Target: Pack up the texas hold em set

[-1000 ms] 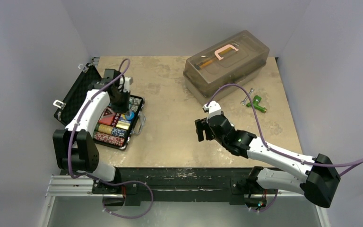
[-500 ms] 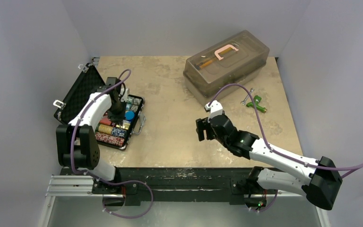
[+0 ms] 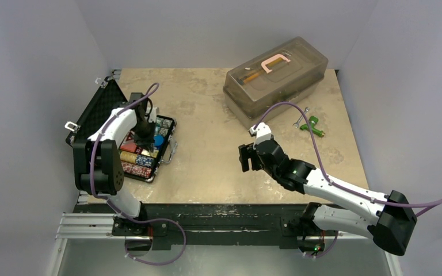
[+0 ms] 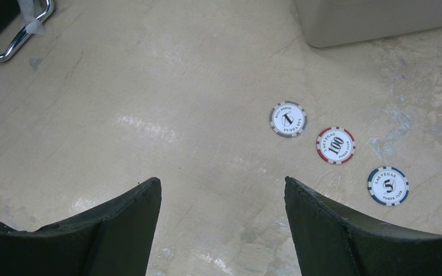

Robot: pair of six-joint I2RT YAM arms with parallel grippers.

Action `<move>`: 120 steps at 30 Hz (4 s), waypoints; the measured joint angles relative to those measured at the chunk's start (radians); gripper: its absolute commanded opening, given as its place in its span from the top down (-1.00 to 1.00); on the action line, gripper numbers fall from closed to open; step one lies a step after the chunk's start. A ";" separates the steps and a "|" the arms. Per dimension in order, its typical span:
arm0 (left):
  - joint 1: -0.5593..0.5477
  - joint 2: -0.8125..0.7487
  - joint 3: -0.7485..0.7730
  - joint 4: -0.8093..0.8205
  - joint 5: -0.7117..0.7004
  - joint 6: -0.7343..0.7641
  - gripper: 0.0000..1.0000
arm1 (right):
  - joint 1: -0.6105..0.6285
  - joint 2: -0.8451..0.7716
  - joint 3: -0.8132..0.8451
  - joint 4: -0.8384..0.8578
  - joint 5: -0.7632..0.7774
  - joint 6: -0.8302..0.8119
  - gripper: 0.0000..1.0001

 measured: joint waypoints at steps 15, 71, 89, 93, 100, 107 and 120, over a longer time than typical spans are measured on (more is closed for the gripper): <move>0.037 0.032 0.013 -0.011 0.041 -0.001 0.55 | 0.000 0.000 0.000 0.000 0.000 0.000 -0.50; -0.163 -0.148 0.087 0.534 0.546 -0.636 -0.53 | -0.480 -0.023 -0.124 -0.134 0.089 0.359 -0.95; -0.240 -0.038 0.121 0.478 0.687 -0.603 -0.48 | -0.610 0.430 0.129 -0.140 -0.077 0.233 -0.19; -0.240 -0.038 0.121 0.473 0.688 -0.603 -0.48 | -0.610 0.482 0.143 -0.159 -0.081 0.238 -0.13; -0.240 -0.038 0.121 0.473 0.695 -0.603 -0.47 | -0.610 0.516 0.164 -0.191 -0.079 0.249 -0.09; -0.240 -0.038 0.121 0.473 0.702 -0.603 -0.47 | -0.610 0.536 0.185 -0.210 -0.077 0.251 -0.04; -0.240 -0.038 0.121 0.473 0.710 -0.603 -0.47 | -0.610 0.541 0.190 -0.214 -0.080 0.251 0.11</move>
